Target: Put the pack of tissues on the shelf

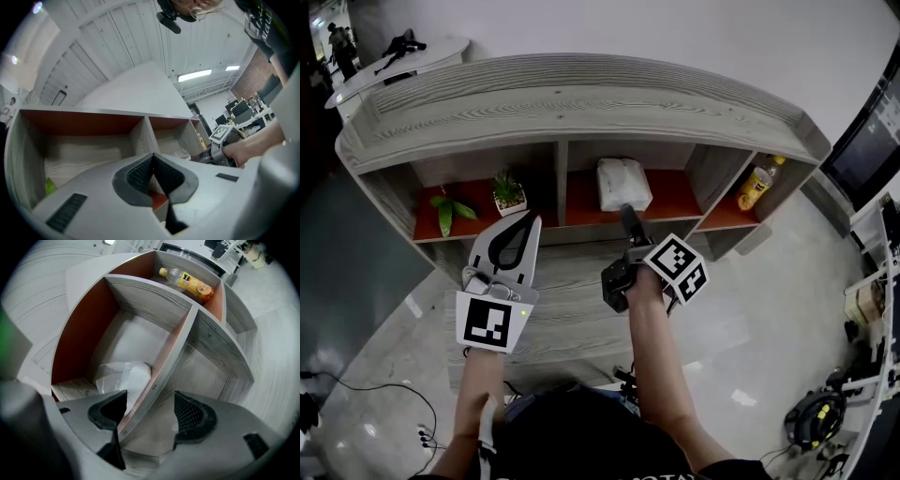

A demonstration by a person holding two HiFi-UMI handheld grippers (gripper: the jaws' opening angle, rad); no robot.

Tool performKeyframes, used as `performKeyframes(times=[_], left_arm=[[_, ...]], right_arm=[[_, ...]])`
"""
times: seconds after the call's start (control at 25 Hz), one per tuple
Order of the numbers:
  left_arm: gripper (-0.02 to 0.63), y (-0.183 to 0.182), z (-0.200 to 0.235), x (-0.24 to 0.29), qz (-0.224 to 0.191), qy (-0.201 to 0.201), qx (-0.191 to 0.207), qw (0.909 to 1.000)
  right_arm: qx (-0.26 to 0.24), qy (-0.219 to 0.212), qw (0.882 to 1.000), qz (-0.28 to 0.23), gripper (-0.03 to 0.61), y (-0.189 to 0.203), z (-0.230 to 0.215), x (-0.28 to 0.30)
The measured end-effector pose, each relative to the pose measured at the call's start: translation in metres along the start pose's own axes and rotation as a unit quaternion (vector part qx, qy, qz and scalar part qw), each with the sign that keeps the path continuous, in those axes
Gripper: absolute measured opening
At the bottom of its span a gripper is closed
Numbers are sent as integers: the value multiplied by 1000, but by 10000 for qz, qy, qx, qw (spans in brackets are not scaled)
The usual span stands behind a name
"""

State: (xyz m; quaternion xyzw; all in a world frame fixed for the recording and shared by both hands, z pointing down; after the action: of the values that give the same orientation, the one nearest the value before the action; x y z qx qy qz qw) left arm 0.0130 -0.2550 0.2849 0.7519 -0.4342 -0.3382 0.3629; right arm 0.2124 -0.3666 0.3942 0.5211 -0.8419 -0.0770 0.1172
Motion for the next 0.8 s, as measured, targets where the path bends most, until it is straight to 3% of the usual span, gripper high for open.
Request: performKeyframes(times=[0.8], left_arm=[[12, -9, -12, -2, -80, 69, -230, 9997]], right_arm=[[-1130, -217, 9929, -286, 308, -4, 17, -39]])
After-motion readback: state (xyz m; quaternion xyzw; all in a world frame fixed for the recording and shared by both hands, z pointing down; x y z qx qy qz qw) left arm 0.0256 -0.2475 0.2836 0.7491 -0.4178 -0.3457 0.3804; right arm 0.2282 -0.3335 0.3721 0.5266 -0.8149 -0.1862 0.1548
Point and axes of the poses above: the fingertips, and each gripper's own axes: x forward along the fingers, z to its left, y out of its underside, the point moved 4 cm from there along -x, backward along the fingers, and after that the axes turned 14 degrees about x, right-handed, at the moved point
